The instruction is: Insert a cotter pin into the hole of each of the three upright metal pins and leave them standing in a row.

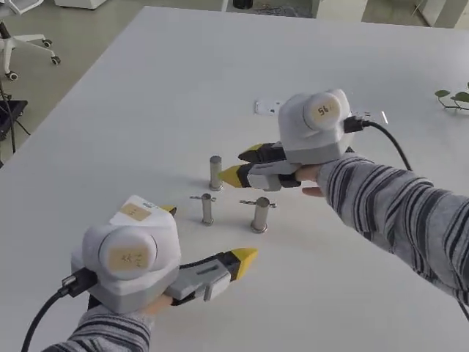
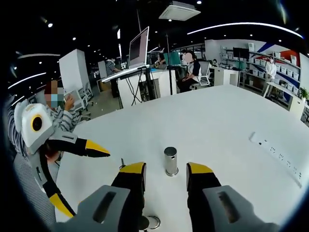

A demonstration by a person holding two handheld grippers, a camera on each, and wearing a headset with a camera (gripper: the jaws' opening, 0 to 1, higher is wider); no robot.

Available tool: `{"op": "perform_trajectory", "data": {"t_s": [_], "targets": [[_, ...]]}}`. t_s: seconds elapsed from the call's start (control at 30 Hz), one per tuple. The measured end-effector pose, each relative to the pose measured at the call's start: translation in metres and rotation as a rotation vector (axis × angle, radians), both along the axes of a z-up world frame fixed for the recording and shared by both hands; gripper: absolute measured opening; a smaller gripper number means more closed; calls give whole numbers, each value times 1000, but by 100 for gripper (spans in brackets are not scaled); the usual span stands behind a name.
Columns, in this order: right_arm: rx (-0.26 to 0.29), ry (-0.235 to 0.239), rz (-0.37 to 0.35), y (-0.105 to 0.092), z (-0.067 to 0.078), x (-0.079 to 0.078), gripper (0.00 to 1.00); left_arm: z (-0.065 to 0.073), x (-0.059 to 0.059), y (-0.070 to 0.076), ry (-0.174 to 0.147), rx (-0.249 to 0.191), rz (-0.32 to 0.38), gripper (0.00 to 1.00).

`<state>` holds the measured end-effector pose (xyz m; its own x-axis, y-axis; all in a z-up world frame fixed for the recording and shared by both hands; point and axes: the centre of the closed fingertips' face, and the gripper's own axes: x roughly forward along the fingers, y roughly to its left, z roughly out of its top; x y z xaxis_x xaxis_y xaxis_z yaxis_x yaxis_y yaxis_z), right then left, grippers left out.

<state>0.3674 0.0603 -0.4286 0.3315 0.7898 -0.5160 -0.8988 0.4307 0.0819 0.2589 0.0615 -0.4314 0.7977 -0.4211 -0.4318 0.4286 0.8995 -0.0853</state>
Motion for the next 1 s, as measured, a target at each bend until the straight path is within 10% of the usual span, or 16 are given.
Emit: {"op": "perform_trajectory", "data": {"t_s": [1.0], "targets": [[25, 30, -1, 27, -13, 10, 10, 8, -5, 6, -23, 21, -43, 99]]}}
